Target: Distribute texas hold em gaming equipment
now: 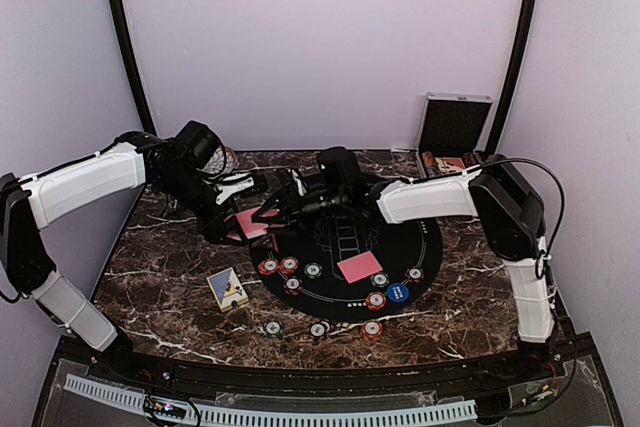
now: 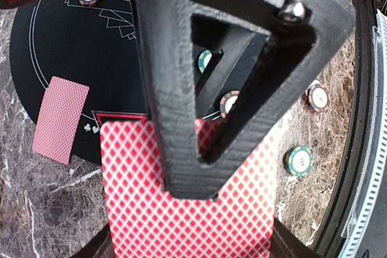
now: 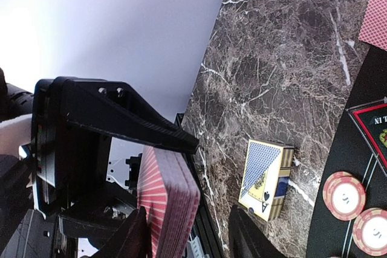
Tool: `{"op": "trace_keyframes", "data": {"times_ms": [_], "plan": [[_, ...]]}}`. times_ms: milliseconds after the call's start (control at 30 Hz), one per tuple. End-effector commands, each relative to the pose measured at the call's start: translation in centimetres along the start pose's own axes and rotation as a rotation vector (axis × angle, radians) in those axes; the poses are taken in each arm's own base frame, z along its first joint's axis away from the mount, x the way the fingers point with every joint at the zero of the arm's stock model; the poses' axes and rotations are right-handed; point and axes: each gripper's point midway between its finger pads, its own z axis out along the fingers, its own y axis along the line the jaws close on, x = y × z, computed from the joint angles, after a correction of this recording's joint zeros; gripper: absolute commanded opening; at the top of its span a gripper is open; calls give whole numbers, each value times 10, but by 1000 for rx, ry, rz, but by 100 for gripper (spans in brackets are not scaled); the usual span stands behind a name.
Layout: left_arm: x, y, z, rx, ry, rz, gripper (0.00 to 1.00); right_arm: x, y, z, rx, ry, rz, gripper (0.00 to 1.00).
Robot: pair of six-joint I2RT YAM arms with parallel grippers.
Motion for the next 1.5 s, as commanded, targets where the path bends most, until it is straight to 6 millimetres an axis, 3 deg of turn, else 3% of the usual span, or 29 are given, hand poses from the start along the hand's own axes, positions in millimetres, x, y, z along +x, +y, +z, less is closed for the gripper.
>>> {"op": "trace_keyframes", "data": {"times_ms": [0, 167, 567, 967, 1300, 1467], "plan": [[-8, -3, -10, 9, -35, 4, 0, -4, 13, -13, 1, -23, -16, 41], [-6, -3, -9, 5, -30, 4, 0, -7, 31, -19, -35, -35, -30, 32], [-2, -1, -7, -5, -18, 7, 0, -5, 52, -33, -77, -57, -27, 13], [0, 0, -6, -14, -7, 11, 0, -5, 64, -40, -119, -64, -13, 8], [1, 2, -5, -20, -2, 11, 0, -12, 65, -62, -102, -90, -19, 5], [1, 2, -6, -22, 1, 13, 0, -18, 56, -75, -80, -108, -9, 3]]}}
